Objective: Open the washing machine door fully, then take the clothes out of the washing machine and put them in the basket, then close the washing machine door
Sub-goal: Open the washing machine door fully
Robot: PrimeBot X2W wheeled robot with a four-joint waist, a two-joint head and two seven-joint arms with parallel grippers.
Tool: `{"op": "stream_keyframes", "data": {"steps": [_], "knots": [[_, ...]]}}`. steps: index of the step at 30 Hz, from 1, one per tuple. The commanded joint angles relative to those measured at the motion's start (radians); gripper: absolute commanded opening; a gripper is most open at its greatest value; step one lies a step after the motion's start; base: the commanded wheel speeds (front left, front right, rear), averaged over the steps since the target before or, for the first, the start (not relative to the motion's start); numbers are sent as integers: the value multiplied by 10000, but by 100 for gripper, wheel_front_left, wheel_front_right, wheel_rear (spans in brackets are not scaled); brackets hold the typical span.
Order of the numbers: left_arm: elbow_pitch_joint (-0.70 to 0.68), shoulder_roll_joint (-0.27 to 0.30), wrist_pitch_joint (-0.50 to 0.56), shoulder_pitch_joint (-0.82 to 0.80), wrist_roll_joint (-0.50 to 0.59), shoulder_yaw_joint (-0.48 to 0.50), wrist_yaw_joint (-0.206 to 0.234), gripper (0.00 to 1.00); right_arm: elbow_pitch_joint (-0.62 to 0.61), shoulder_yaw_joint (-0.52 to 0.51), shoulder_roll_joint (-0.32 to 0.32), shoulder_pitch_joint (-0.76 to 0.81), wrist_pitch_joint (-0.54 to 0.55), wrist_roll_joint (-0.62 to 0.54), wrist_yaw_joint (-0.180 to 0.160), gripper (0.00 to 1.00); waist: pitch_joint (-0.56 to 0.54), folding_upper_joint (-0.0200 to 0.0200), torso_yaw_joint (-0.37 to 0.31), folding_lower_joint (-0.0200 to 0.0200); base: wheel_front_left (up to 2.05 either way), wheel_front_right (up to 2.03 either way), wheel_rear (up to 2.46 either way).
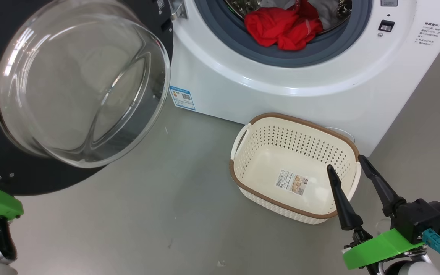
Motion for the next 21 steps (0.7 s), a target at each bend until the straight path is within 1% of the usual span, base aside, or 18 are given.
{"op": "stream_keyframes", "data": {"steps": [1,6,8,12,13,14,15,21], "knots": [[-270,565,-76,-271,98,356,-56,0,-292,241,-6,-364,-35,-14,63,100,2,0,-7,0,0,0,0],[-777,466,-76,-104,444,394,-184,0,-205,235,-6,-397,-107,210,63,100,-4,0,-51,0,0,0,0],[-1137,357,-76,10,560,390,-251,0,-125,224,-6,-415,-143,478,63,100,-13,0,-80,0,0,0,0],[-2177,3,-76,295,696,412,-407,0,-6,199,-6,-468,-260,576,63,100,-43,0,-151,0,0,0,0],[-2544,-106,-76,382,708,443,-448,13,36,208,-6,-480,-293,601,63,100,-71,0,-193,0,0,0,0],[-2897,-213,-76,492,742,450,-494,47,80,205,-6,-486,-328,666,63,100,-87,0,-229,0,0,0,0],[-3254,-327,-76,594,768,459,-533,100,127,199,-6,-493,-361,772,63,100,-102,0,-270,0,0,0,0],[-5152,-940,-76,999,545,314,-929,100,363,35,-6,-505,-606,1211,63,100,-249,0,-468,0,0,0,0]]}}
